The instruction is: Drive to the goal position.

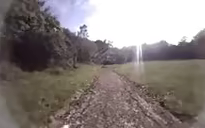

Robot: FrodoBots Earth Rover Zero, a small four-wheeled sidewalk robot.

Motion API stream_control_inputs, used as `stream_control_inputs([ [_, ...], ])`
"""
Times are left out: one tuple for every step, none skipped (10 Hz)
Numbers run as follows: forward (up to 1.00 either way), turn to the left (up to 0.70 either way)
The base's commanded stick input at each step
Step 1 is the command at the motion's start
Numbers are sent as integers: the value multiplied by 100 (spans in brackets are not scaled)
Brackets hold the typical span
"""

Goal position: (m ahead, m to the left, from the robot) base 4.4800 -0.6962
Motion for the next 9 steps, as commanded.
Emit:
stream_control_inputs([
  [85, 0],
  [85, 0],
  [85, 0],
  [85, 0],
  [85, 0],
  [85, 0],
  [85, 0],
  [85, 0],
  [85, 0],
])
